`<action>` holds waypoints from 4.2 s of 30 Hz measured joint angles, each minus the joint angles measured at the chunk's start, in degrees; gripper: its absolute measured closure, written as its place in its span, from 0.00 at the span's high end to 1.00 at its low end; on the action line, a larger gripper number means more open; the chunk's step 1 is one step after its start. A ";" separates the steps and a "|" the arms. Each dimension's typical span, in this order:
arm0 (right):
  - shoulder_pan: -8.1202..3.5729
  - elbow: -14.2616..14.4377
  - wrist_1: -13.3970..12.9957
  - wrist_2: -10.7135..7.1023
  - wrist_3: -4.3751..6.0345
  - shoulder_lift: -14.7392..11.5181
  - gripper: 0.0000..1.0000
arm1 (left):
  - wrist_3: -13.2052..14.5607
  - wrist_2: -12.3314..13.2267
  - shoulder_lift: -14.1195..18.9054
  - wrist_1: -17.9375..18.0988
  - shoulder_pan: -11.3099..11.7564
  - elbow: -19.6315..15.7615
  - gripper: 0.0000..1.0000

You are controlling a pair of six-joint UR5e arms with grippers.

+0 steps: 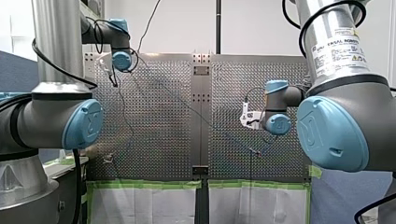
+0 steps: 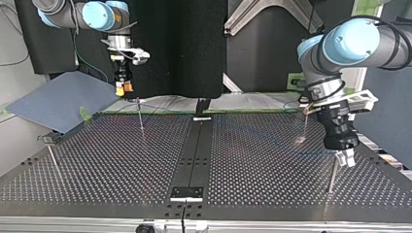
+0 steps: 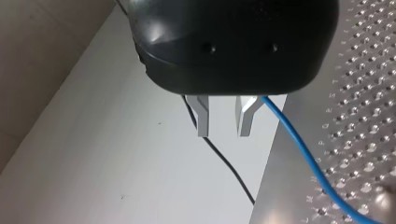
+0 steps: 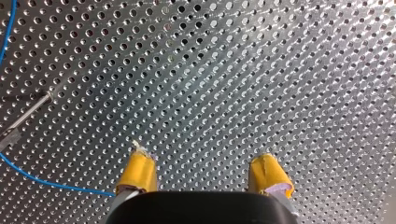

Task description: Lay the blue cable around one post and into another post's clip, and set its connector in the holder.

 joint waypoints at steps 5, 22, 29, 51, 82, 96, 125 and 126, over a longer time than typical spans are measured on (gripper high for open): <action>0.00 0.00 0.07 0.00 0.00 0.00 1.00 | -0.44 0.07 -0.22 0.23 0.81 0.04 0.40; 0.00 0.00 -0.02 0.00 0.00 -0.01 1.00 | -1.67 3.39 -4.38 2.76 5.78 0.87 0.40; 0.00 0.00 -0.14 0.00 0.00 -0.01 1.00 | -1.68 5.37 -3.58 2.83 8.53 0.96 0.40; 0.04 0.01 -0.49 0.00 0.01 0.00 1.00 | -5.52 9.44 -2.66 4.80 10.53 1.27 0.40; 0.52 0.00 -0.36 0.00 -0.05 0.00 1.00 | -8.55 11.62 -9.48 9.18 14.46 1.55 0.40; 0.53 0.00 -0.50 0.00 -0.04 0.00 1.00 | -8.13 11.66 -12.98 9.27 14.18 1.51 0.40; 0.58 -0.03 -0.68 -0.42 -0.03 0.00 1.00 | -8.79 9.32 -16.38 5.72 11.92 1.32 1.00; 0.57 -0.02 -0.68 -0.42 -0.02 0.00 1.00 | -8.82 9.32 -16.38 5.57 11.83 1.32 1.00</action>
